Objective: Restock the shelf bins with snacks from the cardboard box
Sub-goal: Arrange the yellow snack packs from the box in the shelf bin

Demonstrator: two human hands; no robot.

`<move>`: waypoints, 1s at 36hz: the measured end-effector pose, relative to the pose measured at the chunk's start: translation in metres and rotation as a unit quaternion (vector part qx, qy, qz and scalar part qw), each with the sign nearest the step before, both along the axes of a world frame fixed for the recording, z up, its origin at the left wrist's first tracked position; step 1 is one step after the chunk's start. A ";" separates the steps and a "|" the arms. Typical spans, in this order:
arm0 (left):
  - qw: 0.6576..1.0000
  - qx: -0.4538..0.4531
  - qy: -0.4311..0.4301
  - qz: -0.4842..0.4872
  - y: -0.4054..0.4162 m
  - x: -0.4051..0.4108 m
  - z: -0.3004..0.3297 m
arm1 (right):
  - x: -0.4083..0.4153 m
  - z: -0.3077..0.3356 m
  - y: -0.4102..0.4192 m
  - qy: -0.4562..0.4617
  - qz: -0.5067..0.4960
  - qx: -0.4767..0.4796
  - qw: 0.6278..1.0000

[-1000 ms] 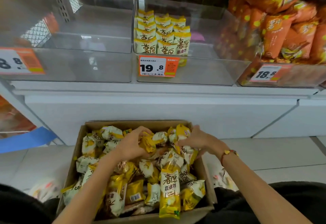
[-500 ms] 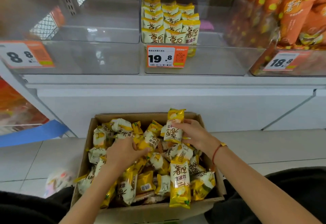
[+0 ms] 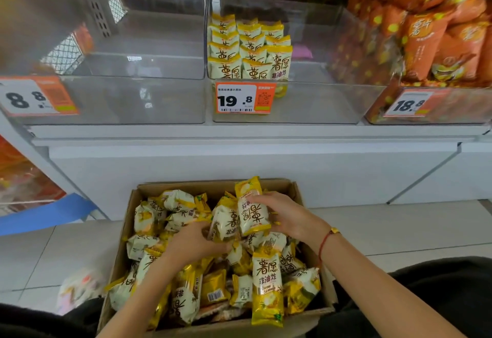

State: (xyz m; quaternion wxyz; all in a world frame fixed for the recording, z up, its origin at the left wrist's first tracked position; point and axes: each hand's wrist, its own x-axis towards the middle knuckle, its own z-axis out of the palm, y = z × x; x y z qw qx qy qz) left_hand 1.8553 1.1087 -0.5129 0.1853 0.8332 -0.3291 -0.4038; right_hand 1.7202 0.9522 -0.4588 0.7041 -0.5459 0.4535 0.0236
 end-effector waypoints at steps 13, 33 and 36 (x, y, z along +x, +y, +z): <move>0.899 -0.286 0.304 0.132 -0.003 -0.002 0.097 | -0.018 0.096 -0.019 -0.123 -0.022 -0.095 0.988; 0.910 -0.411 0.048 -0.022 -0.152 0.028 0.253 | 0.004 0.210 -0.107 -0.297 -0.056 -0.241 0.922; 0.899 -0.433 -0.028 -0.059 -0.173 0.036 0.252 | 0.007 0.200 -0.123 -0.277 -0.083 -0.306 0.907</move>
